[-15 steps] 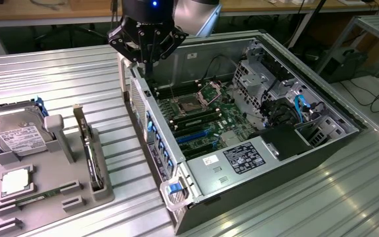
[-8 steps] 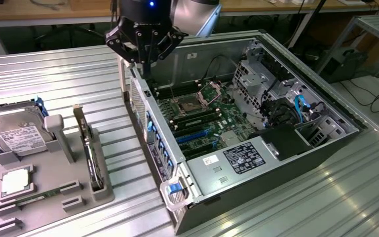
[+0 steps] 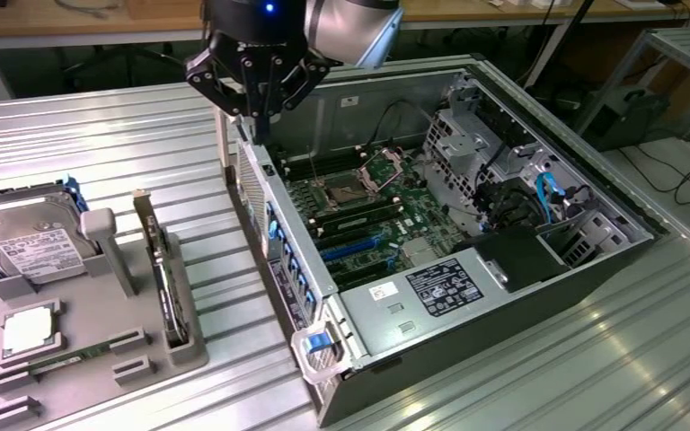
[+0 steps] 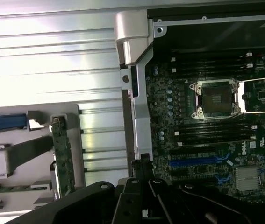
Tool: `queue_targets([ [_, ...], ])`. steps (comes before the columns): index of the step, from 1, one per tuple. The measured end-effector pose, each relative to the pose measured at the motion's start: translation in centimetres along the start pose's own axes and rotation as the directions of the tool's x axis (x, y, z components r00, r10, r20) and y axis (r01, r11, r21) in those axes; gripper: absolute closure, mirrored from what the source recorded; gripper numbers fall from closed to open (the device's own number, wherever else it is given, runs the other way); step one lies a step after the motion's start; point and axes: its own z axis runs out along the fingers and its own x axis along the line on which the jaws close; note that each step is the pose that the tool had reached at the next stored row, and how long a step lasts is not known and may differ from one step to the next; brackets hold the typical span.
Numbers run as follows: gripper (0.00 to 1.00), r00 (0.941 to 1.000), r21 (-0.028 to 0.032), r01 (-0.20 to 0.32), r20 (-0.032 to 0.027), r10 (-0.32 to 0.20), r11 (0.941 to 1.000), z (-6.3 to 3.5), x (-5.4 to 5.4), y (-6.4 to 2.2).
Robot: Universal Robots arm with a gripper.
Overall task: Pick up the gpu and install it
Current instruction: 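Reach for the gpu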
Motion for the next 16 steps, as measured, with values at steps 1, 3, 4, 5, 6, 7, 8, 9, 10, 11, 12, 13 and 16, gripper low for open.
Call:
queue_targets([
  [1, 0.89, 1.0000, 0.0001, 0.000, -0.0001, 0.000, 1.0000, -0.01, 0.1, -0.02],
  [3, 0.89, 1.0000, 0.0001, 0.000, 0.0000, 0.000, 1.0000, -0.01, 0.2, -0.05],
  [4, 0.89, 1.0000, 0.0000, 0.000, 0.0000, 0.000, 1.0000, -0.01, 0.3, -0.06],
  [5, 0.89, 1.0000, 0.0001, 0.000, 0.0000, 0.000, 1.0000, -0.02, 0.4, -0.08],
  [6, 0.89, 1.0000, 0.0001, 0.000, -0.0001, 0.000, 1.0000, -0.02, 0.4, -0.10],
  [7, 0.89, 1.0000, 0.0001, 0.000, 0.0000, 0.000, 1.0000, -0.02, 0.5, -0.11],
  [8, 0.89, 1.0000, 0.0001, 0.000, 0.0000, 0.000, 1.0000, -0.02, 0.6, -0.13],
  [9, 0.89, 1.0000, 0.0001, 0.000, 0.0000, 0.000, 1.0000, -0.03, 0.6, -0.14],
  [10, 0.89, 1.0000, 0.0000, 0.000, 0.0000, 0.000, 1.0000, -0.03, 0.7, -0.16],
  [11, 0.89, 1.0000, 0.0001, 0.000, -0.0001, 0.000, 1.0000, -0.03, 0.8, -0.17],
  [12, 0.89, 1.0000, 0.0001, 0.000, 0.0000, 0.000, 1.0000, -0.03, 0.9, -0.20],
  [13, 0.89, 1.0000, 0.0001, 0.000, -0.0001, 0.000, 1.0000, -0.04, 0.9, -0.21],
  [16, 0.89, 1.0000, 0.0001, 0.000, -0.0001, 0.000, 1.0000, -0.04, 1.1, -0.26],
])
